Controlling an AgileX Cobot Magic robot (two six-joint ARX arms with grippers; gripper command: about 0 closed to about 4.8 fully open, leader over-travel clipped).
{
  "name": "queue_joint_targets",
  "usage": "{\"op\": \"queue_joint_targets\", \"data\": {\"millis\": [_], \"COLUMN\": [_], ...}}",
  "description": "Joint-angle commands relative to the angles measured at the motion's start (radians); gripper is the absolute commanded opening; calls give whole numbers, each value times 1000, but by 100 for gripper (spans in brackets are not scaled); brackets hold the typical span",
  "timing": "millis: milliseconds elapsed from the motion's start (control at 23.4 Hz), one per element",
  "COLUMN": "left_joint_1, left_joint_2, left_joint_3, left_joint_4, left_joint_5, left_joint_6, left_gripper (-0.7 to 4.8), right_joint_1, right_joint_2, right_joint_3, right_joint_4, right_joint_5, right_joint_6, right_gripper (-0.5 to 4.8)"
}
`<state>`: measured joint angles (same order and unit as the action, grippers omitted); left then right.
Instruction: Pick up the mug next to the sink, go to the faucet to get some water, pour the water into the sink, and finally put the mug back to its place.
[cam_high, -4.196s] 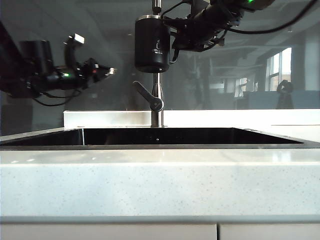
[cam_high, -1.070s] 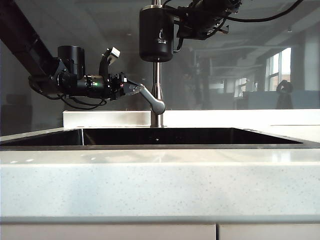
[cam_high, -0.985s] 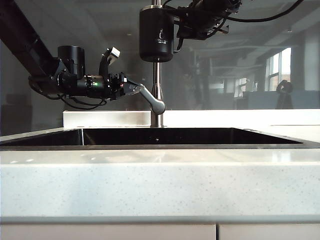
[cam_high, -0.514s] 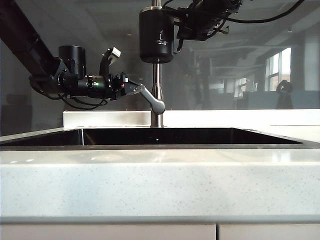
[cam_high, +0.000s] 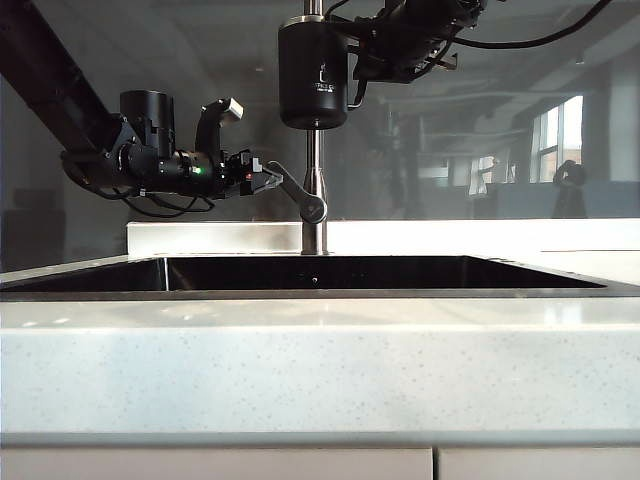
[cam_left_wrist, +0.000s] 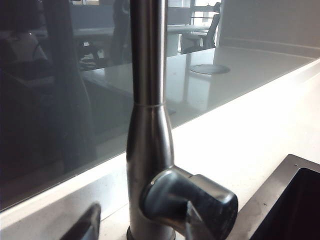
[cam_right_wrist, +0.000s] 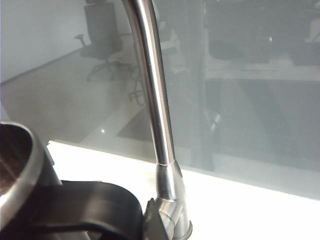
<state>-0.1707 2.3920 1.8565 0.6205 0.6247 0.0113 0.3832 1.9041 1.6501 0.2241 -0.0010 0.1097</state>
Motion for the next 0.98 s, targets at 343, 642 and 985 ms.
{"op": "queue_joint_targets", "data": {"millis": [343, 642, 985], "left_joint_1": [17, 40, 39], "left_joint_2": [-8, -9, -9], "left_joint_3": [11, 11, 11], "left_joint_4": [1, 2, 2], "left_joint_5": [212, 206, 207], "left_joint_6": [-27, -26, -27], "left_gripper": [210, 210, 210], "right_joint_1": [-14, -14, 13], "right_joint_2": [-18, -65, -77], "right_joint_3": [12, 12, 12], "right_joint_4": [6, -71, -71], "right_joint_5": [12, 237, 375], "right_joint_6": [-183, -624, -1227], "right_gripper": [-2, -2, -2]}}
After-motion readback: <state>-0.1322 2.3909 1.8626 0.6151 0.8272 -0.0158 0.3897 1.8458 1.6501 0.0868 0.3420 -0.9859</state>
